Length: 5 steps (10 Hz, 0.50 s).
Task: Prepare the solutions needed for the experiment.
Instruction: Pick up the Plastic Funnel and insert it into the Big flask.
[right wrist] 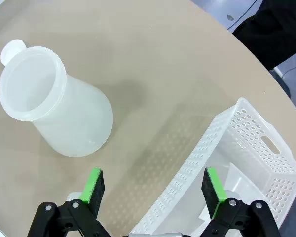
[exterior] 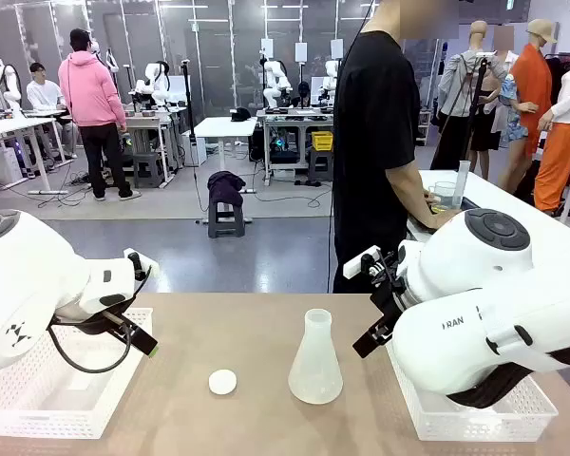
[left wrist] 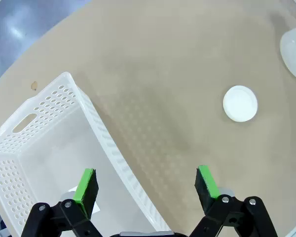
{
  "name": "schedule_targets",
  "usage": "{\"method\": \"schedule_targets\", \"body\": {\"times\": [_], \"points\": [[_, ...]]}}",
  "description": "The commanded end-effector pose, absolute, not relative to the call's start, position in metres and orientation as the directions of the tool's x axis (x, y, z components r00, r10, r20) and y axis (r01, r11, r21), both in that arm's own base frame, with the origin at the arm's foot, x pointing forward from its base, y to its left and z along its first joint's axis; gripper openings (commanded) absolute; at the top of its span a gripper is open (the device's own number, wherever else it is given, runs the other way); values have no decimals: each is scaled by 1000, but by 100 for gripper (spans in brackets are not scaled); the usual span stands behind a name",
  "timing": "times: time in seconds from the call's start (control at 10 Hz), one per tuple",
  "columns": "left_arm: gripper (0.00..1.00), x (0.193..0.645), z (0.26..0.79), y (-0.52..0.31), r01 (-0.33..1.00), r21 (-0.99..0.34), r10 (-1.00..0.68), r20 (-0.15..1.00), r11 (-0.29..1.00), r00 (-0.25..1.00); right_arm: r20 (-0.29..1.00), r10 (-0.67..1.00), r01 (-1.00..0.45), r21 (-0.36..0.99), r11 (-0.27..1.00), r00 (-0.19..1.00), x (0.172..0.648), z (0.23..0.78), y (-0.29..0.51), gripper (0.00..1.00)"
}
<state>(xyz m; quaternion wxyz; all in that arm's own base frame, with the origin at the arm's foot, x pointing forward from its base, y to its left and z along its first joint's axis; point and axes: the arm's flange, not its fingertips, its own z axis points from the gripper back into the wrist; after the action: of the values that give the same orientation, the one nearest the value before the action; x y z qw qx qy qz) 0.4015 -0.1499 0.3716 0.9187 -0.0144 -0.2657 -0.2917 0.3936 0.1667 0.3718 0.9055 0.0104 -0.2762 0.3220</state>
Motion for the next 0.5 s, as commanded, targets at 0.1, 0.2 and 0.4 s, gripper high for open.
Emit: {"method": "schedule_targets", "body": {"times": [0.1,0.2,0.4], "points": [[100,401,372,-150,544,129,-529,497,829,688,507,577,-589,-159,792,640,394,372,167,100],[100,401,372,-150,544,129,-529,497,829,688,507,577,-589,-159,792,640,394,372,167,100],[100,401,372,-150,544,129,-529,497,829,688,507,577,-589,-159,792,640,394,372,167,100]]}}
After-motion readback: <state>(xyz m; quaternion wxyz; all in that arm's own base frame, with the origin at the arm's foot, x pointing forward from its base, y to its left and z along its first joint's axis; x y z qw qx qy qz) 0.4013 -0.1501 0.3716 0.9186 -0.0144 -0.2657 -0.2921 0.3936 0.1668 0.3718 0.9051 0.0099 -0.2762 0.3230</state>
